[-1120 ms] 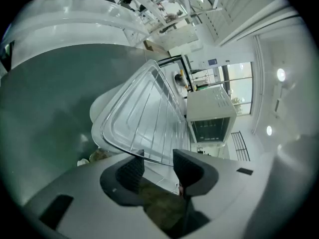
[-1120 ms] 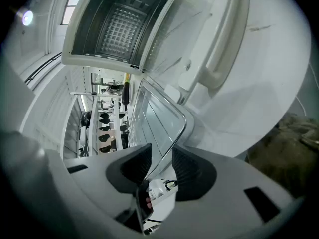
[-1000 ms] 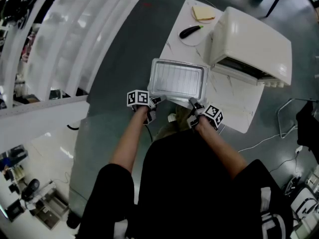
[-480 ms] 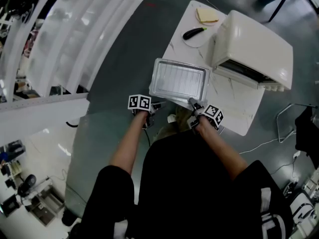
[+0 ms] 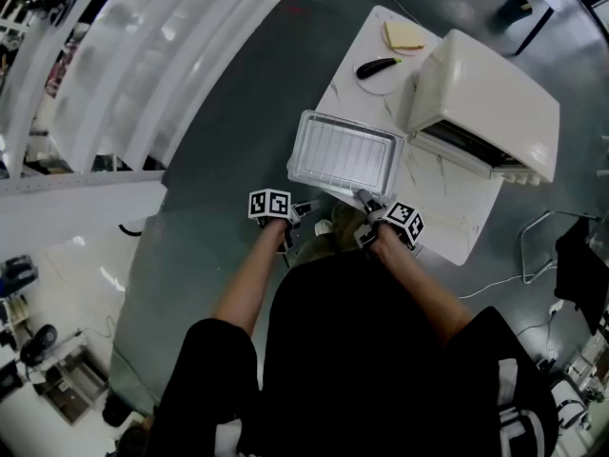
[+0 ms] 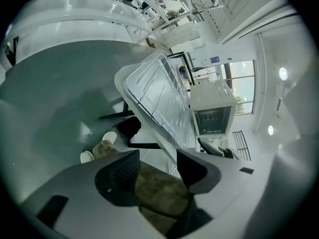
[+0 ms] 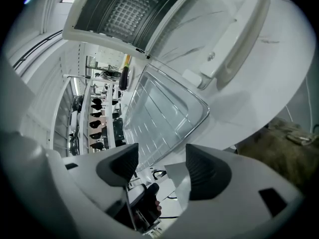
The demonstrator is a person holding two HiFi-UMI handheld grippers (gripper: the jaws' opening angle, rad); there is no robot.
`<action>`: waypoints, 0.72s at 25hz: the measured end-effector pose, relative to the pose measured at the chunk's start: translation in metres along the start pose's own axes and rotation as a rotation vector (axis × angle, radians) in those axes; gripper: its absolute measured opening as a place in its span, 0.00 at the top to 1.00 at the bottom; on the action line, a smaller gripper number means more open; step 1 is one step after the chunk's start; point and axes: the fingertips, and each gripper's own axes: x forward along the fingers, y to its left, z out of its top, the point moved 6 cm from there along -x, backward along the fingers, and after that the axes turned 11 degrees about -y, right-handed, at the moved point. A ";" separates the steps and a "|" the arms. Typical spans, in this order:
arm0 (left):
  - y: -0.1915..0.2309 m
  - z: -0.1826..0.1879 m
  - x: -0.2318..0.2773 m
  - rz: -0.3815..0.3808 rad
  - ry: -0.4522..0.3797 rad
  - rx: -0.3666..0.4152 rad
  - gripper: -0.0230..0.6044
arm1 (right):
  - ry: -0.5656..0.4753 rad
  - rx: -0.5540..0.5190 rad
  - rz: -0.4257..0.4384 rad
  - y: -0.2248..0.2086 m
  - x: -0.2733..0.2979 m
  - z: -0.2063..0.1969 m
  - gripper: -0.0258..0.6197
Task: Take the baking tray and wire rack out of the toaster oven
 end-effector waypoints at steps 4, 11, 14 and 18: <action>-0.006 -0.005 -0.010 -0.037 -0.039 -0.010 0.60 | 0.018 -0.041 0.035 0.007 -0.009 0.000 0.51; -0.041 -0.006 -0.045 -0.152 -0.283 0.068 0.60 | 0.015 -0.442 0.132 0.039 -0.043 -0.003 0.51; -0.053 -0.014 -0.061 -0.188 -0.395 0.147 0.62 | -0.010 -0.658 0.176 0.058 -0.063 0.001 0.52; -0.071 -0.029 -0.075 -0.253 -0.520 0.189 0.77 | -0.076 -0.841 0.212 0.063 -0.100 0.017 0.67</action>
